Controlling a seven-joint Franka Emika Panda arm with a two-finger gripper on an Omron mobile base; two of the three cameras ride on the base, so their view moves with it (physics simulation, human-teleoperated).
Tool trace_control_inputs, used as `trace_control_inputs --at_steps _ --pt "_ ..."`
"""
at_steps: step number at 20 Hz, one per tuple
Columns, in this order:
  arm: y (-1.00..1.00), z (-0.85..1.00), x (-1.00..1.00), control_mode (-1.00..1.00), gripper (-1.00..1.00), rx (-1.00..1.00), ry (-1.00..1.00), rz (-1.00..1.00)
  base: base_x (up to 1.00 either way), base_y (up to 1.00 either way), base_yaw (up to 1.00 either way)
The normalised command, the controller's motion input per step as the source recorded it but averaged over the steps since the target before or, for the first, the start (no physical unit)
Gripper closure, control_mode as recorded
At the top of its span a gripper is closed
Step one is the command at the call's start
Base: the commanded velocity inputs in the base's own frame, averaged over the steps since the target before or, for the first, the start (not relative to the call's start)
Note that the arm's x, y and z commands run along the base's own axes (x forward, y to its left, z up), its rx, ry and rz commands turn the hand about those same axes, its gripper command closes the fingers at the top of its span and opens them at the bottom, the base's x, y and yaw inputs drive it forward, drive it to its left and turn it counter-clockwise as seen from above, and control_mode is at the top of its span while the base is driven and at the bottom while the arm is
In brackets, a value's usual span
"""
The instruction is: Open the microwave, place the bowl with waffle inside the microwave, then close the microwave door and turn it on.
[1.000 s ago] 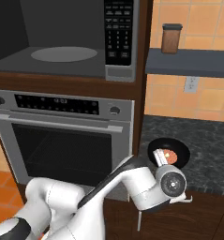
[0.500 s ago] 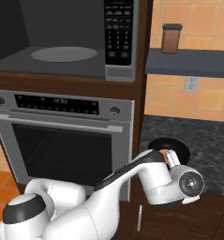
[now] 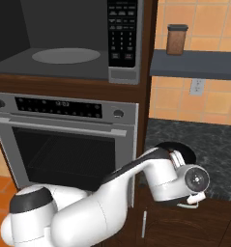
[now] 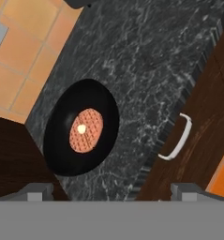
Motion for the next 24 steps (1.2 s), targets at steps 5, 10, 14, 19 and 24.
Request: trace_control_inputs --at_steps 5,10,14,19,24 --pt "-0.01 -0.14 0.47 -1.0 -1.0 0.0 0.1 0.07 0.0 0.0 0.0" --pt "-0.05 -0.24 0.27 -1.0 -1.0 0.0 0.04 0.06 0.0 0.0 0.0" --pt "-0.09 -0.27 0.24 -1.0 -1.0 0.03 0.0 0.0 0.0 0.0 0.0" --pt "-0.04 -0.24 0.38 -1.0 -1.0 0.03 0.0 0.0 0.0 0.0 0.0" --pt "-0.06 -0.24 0.31 -1.0 -1.0 0.02 0.0 0.0 0.0 0.0 0.0"
